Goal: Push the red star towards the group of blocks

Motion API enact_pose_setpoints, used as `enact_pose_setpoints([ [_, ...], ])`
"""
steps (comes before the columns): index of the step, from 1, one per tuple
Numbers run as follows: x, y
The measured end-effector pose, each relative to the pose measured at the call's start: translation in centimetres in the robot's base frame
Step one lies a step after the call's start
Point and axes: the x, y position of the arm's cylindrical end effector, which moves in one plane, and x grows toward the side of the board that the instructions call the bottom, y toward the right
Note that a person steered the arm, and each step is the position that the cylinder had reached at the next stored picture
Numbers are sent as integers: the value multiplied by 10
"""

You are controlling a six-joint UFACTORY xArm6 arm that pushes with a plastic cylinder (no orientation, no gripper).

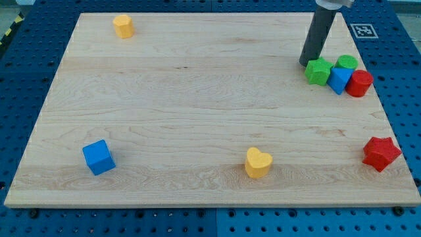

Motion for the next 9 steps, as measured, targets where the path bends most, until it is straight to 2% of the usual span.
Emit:
enact_pose_setpoints([
  [2, 6, -71],
  [3, 40, -66],
  [5, 111, 22],
  [7, 116, 139],
  [9, 154, 159],
])
